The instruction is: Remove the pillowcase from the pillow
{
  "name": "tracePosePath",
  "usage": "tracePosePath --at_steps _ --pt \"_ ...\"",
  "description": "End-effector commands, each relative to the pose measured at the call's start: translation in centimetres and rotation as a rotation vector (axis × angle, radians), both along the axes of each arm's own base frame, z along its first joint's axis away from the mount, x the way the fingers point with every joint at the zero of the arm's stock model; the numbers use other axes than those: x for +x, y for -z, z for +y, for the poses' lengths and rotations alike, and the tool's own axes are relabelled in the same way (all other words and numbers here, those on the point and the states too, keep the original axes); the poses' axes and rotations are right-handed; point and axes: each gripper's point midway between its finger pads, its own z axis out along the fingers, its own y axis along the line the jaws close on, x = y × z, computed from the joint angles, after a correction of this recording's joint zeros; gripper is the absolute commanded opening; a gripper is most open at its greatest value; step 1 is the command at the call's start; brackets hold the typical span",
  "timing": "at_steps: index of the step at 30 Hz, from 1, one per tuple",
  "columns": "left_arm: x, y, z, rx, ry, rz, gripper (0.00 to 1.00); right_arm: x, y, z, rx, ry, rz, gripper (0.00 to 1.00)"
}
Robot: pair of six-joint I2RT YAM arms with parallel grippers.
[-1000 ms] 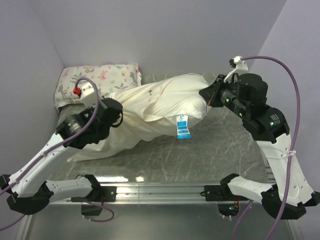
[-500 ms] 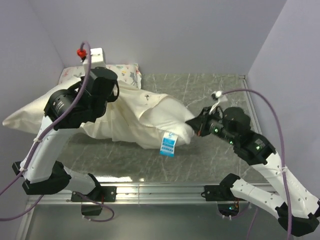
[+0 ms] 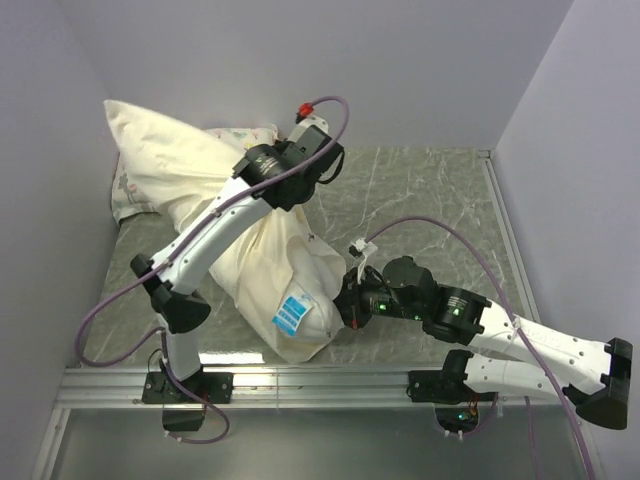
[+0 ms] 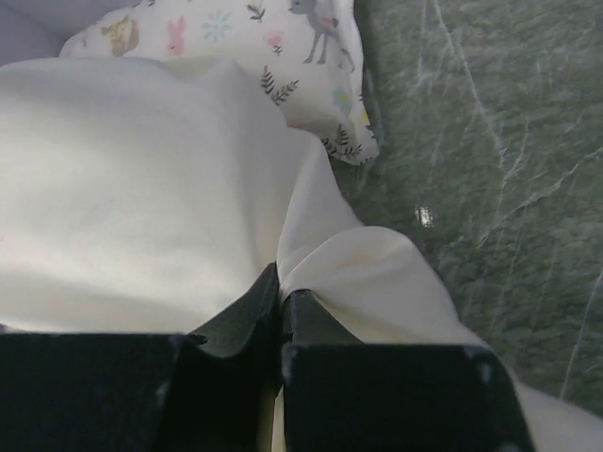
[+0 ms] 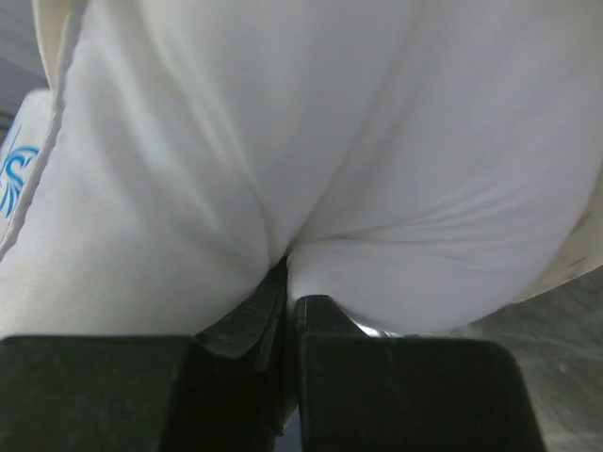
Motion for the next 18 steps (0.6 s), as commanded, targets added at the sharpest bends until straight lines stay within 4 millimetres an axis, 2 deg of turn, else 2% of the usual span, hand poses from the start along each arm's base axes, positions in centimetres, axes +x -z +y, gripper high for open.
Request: tracePosePath --at_steps 1,3,4,5,6,7,9,10,13,14,15,16,17,18 --pt "4.1 -2.9 -3.5 -0.114 0.043 -0.159 0.07 -4.1 -8.8 1.8 0.279 -0.252 -0.123 0.00" --pt "5.1 -0.8 -6.5 -0.168 0.120 -0.115 0.07 -4.1 -9.7 1.6 0.313 -0.255 -0.155 0.00" --pt "5.7 1.5 -7.8 -0.157 0.142 -0.074 0.07 -4.4 -9.8 1.6 0.324 -0.271 -0.156 0.00" --pt "5.8 3.0 -9.3 -0.181 0.191 -0.030 0.07 -4.8 -9.3 1.6 0.334 -0.282 -0.144 0.00" --pt "6.3 4.1 -10.3 -0.194 0.210 -0.015 0.07 -4.8 -9.7 1.7 0.366 -0.286 -0.151 0.00" --pt "6.7 6.6 -11.3 -0.181 0.217 0.032 0.07 -4.8 -9.3 1.7 0.366 -0.276 -0.143 0.00" --pt "6.8 9.1 -12.7 -0.206 0.242 0.091 0.06 -3.9 -8.0 1.4 0.347 -0.211 -0.122 0.00" --pt "6.8 11.0 -13.4 -0.206 0.253 0.123 0.06 -3.4 -7.5 1.2 0.338 -0.174 -0.118 0.00" --pt "6.4 13.4 -14.5 -0.241 0.276 0.171 0.09 -0.1 -5.8 -0.7 0.276 0.039 -0.107 0.00" --pt "6.6 13.4 -14.9 -0.259 0.285 0.166 0.11 0.7 -5.6 -1.6 0.274 0.109 -0.091 0.00" --pt "6.5 13.7 -15.2 -0.269 0.294 0.176 0.15 3.0 -4.1 -3.2 0.212 0.255 -0.086 0.00" --pt "6.5 13.5 -15.4 -0.278 0.298 0.175 0.18 4.1 -3.3 -4.3 0.178 0.339 -0.074 0.00" --pt "6.5 13.2 -15.6 -0.289 0.304 0.174 0.33 5.1 -2.7 -5.5 0.157 0.428 -0.045 0.00" --pt "6.4 13.0 -15.9 -0.297 0.311 0.173 0.41 6.3 -0.9 -7.3 0.083 0.532 -0.045 0.01"
